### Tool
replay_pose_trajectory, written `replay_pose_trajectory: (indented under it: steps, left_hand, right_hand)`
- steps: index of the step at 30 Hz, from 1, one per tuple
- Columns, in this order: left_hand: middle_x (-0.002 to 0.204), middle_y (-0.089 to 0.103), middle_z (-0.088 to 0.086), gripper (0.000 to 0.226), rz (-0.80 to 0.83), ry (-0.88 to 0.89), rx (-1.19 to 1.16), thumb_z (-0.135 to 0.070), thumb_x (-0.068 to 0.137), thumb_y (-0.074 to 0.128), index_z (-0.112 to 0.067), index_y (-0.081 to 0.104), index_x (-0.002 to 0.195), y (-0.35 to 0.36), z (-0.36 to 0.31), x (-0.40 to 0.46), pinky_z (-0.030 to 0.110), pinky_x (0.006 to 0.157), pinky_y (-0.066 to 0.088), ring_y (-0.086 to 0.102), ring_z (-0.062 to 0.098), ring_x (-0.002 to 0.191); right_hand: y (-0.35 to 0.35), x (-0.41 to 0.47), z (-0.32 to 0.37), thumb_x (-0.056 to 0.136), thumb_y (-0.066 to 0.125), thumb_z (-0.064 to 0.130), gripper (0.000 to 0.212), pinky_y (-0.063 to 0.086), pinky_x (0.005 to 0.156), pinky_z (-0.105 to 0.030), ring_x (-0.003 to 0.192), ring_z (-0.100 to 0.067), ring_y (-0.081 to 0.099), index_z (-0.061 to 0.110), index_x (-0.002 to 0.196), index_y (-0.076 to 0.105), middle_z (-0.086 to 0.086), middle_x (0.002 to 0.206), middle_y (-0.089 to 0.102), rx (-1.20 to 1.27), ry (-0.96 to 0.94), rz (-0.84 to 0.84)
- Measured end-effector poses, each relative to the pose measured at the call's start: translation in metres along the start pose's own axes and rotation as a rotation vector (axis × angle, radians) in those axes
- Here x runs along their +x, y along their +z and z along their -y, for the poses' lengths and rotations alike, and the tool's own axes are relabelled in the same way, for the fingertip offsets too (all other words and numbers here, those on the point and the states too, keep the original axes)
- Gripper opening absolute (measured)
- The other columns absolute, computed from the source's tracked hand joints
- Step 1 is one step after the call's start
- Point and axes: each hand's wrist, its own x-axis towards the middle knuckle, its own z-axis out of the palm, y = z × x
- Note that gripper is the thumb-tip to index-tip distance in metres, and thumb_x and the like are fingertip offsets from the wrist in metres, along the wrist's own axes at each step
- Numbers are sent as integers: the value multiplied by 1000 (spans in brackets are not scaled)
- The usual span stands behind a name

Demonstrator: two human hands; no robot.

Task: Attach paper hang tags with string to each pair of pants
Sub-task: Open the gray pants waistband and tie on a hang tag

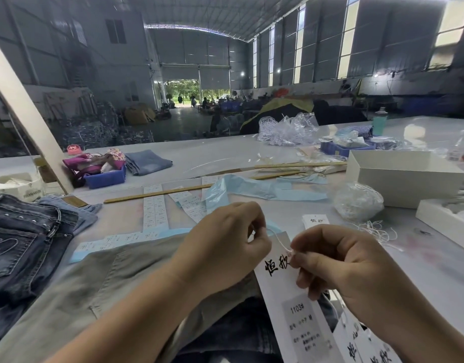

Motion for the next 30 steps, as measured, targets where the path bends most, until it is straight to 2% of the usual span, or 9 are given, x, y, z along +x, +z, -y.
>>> replay_pose_trajectory:
  steps: [7, 10, 12, 14, 17, 20, 22, 25, 30]
  left_hand:
    - [76, 59, -11, 13, 9, -54, -45, -40, 83, 41, -31, 48, 77, 0, 1, 1, 25, 57, 45, 58, 8, 72]
    - [77, 61, -11, 14, 7, -70, -58, -39, 85, 42, -31, 48, 76, 1, 1, 2, 23, 55, 47, 61, 8, 75]
    - [75, 60, -14, 15, -13, -84, -112, -34, 90, 47, -32, 51, 76, 2, 1, 3, 16, 53, 43, 61, 4, 74]
    - [71, 59, -17, 15, -54, -105, -201, -27, 95, 54, -32, 58, 81, 1, 0, 4, 9, 54, 40, 57, -3, 71]
    - [70, 61, -17, 13, -146, -105, -304, -26, 96, 58, -33, 61, 86, -2, -7, 6, 8, 57, 41, 57, -5, 67]
    - [71, 63, -18, 12, -199, -17, -281, -25, 95, 60, -31, 59, 84, -7, -19, 6, 6, 59, 40, 57, -5, 69]
    - [71, 62, -19, 10, -194, 46, -222, -28, 94, 61, -32, 59, 85, -8, -26, 5, 9, 60, 42, 58, -2, 71]
    - [69, 59, -19, 11, -159, 91, -181, -36, 92, 61, -34, 56, 82, -8, -29, 3, 17, 58, 44, 57, 2, 69]
    - [70, 55, -22, 7, -96, 120, -186, -32, 94, 61, -27, 64, 89, -7, -25, 1, 17, 60, 46, 55, 0, 67]
  right_hand:
    - [1, -1, 4, 80, 70, -10, 30, 53, 50, -27, 56, -26, 67, 20, 81, 76, -16, 67, 71, -33, -69, 14]
    - [-1, -1, 4, 78, 75, 3, 18, 51, 47, -28, 51, -24, 65, 21, 79, 76, -13, 64, 70, -48, -98, -38]
    - [-2, -2, 6, 70, 75, 20, 9, 50, 45, -29, 50, -24, 64, 22, 79, 76, -12, 66, 71, -14, -108, -55]
    - [-3, -4, 6, 65, 72, 28, 18, 51, 46, -30, 52, -24, 64, 21, 81, 75, -13, 68, 71, 0, -142, -69]
    - [-3, -5, 8, 63, 73, 27, 20, 51, 48, -29, 54, -24, 65, 19, 82, 76, -15, 64, 68, 32, -194, -85]
    - [-1, -5, 10, 61, 74, 26, 20, 51, 48, -27, 53, -23, 65, 17, 78, 78, -17, 62, 68, 135, -234, -79]
    - [0, -4, 13, 61, 79, 37, 28, 51, 47, -28, 54, -24, 64, 16, 79, 78, -19, 64, 68, 180, -250, -50]
    - [2, -4, 15, 50, 86, 56, 53, 50, 48, -27, 54, -24, 63, 14, 82, 78, -20, 67, 68, 213, -252, -21]
    - [1, -1, 12, 45, 88, 59, 60, 50, 49, -27, 53, -23, 61, 13, 83, 77, -18, 65, 67, 231, -251, -52]
